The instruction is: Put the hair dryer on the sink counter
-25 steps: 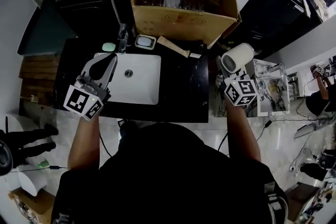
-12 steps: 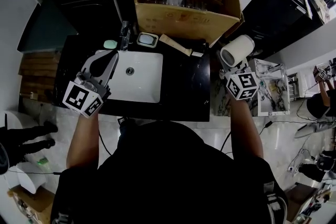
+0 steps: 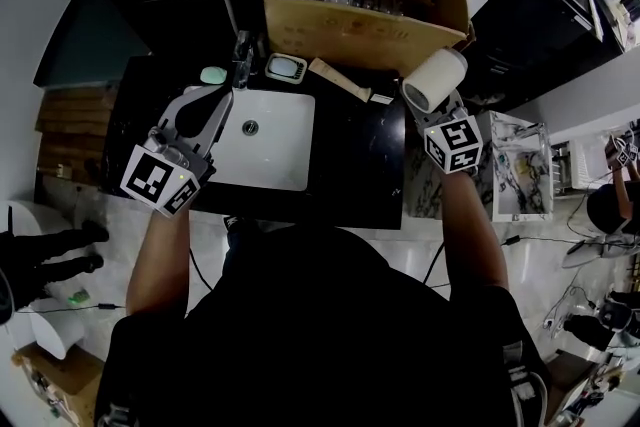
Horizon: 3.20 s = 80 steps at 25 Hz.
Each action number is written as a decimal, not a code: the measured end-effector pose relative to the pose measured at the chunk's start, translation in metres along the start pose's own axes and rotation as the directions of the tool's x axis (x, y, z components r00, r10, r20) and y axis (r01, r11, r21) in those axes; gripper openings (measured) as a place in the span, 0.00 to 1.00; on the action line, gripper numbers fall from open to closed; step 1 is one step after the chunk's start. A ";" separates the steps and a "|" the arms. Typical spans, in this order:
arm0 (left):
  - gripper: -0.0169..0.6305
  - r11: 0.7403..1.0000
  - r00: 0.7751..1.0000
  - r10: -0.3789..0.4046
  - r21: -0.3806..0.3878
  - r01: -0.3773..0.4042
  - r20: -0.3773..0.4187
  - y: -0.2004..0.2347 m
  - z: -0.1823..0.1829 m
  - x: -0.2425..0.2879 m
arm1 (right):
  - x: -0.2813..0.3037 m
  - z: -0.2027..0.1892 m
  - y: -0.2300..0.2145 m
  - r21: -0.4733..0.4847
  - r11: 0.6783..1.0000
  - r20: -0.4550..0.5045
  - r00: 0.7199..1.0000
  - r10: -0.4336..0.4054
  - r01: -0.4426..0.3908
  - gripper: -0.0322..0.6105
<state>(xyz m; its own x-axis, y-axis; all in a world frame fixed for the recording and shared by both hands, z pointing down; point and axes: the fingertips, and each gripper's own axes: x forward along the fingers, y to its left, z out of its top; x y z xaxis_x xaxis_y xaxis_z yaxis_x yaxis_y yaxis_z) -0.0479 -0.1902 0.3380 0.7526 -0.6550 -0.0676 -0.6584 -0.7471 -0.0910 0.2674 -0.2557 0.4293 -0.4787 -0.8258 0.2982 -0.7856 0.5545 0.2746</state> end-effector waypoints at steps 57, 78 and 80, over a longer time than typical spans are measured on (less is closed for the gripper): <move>0.05 0.999 0.995 -0.026 0.038 0.029 -0.095 0.028 -0.028 0.028 | 0.152 -0.249 0.139 -0.244 0.665 -0.759 0.566 0.323 -0.706 0.32; 0.05 0.999 0.991 -0.030 0.006 0.031 -0.133 0.046 -0.043 0.017 | 0.161 -0.258 0.147 -0.208 0.629 -0.797 0.502 0.335 -0.749 0.32; 0.05 0.999 0.991 -0.032 0.008 0.034 -0.133 0.046 -0.043 0.017 | 0.162 -0.256 0.149 -0.212 0.614 -0.801 0.495 0.336 -0.761 0.32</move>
<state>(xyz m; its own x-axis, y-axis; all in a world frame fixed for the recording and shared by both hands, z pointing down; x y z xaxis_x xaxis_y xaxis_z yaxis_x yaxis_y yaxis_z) -0.0656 -0.2405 0.3755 0.7654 -0.6399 0.0686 -0.6327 -0.7677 -0.1013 0.1738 -0.2803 0.7526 -0.1866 -0.1397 0.9725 -0.0349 0.9902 0.1356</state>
